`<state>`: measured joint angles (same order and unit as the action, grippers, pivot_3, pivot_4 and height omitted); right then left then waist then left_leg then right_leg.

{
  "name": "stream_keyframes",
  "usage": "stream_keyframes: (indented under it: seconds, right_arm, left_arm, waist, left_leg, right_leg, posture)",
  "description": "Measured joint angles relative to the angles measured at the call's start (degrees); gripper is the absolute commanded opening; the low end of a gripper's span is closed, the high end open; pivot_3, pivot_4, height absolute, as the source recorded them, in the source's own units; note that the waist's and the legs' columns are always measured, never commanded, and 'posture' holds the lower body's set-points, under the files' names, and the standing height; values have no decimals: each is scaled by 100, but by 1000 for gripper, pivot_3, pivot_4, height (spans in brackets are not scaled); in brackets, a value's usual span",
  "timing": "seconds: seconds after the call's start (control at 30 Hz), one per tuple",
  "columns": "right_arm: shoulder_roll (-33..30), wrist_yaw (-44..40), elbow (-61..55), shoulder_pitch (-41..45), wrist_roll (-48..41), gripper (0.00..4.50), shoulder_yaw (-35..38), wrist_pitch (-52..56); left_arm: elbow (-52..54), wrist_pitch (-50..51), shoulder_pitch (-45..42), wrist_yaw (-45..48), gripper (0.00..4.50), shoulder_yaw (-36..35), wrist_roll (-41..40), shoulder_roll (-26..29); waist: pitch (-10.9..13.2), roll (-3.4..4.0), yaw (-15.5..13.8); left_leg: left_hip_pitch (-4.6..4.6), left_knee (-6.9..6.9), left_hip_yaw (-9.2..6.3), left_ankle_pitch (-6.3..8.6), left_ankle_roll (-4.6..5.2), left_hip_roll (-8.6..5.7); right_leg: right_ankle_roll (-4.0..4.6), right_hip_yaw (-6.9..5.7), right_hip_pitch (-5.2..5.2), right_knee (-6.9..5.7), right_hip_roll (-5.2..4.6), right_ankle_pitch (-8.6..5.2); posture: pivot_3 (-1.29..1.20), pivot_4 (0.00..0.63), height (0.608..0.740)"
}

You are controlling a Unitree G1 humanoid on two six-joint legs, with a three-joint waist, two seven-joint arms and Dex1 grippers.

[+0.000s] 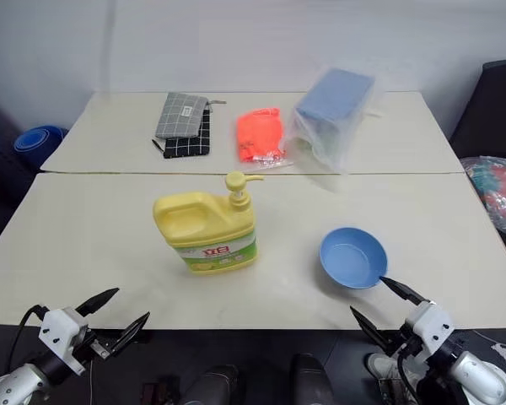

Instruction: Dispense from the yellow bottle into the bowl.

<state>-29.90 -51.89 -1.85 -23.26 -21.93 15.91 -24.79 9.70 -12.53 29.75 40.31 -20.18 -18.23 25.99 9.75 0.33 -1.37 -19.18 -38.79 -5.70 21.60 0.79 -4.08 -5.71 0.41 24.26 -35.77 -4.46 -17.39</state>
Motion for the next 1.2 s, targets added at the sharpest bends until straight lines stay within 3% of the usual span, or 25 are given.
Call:
stream_keyframes:
  seconds: [0.17, 0.33, 0.5, 0.67, 0.8, 1.13, 1.2]
  right_arm:
    - [-25, -20, -273, -157, -93, 4500, 3, 191]
    - [-391, 237, -1364, 51, -197, 4500, -188, 1357]
    - [-362, 1049, -1483, 999, 452, 4500, -784, 2598]
    - [-150, 1462, -1140, 1498, 1053, 4500, -1360, 2996]
    - [108, 1687, -690, 1648, 1377, 3642, -1610, 2977]
    - [68, 1685, -517, 2011, 1724, 207, -1768, 2701]
    - [-75, 1601, -673, 2058, 1741, 33, -1764, 2665]
  left_arm:
    - [182, 505, -3, 231, 4488, 6, -495, 107]
    - [1219, 1667, -38, 1146, 4488, 64, -1945, 840]
    - [1868, 2241, -467, 1394, 4488, 272, -2181, 1289]
    - [2349, 2772, -805, 1207, 4488, 556, -2261, 1339]
    - [2589, 3085, -863, 1003, 4500, 518, -2421, 1341]
    - [3038, 3708, -1037, 676, 4500, 52, -3100, 1540]
    - [3040, 3745, -1124, 610, 4500, 49, -3106, 1527]
  waist:
    - [0, 0, -7]
    - [0, -1, 20]
    - [-1, 3, 12]
    - [-1, 1, -2]
    - [-2, 0, 22]
    - [-3, -1, 21]
    - [-3, -1, 20]
  left_leg:
    - [-1, -1, 0, 0, 0, 0]
    - [4, -7, -3, 0, -1, 7]
    - [-3, -5, -3, 0, -5, 3]
    - [-7, -5, -6, 0, -5, 0]
    - [-5, -9, -3, -1, -7, 0]
    - [-4, -10, -3, -3, -9, 1]
    - [-5, -10, -3, -3, -9, 1]
  right_leg:
    - [0, 1, -1, 0, -1, 0]
    - [3, 0, -7, -5, 0, -1]
    - [6, -1, 6, -8, 2, -3]
    - [6, -4, 8, -4, 2, -3]
    - [6, -2, 8, -11, 3, -3]
    - [6, -3, 9, -13, 5, -3]
    - [6, -3, 9, -13, 5, -3]
  posture:
    - [0, 150, 740]
    - [0, 150, 740]
    - [0, 150, 740]
    - [0, 150, 740]
    - [0, 150, 740]
    - [0, 150, 740]
    - [0, 150, 740]
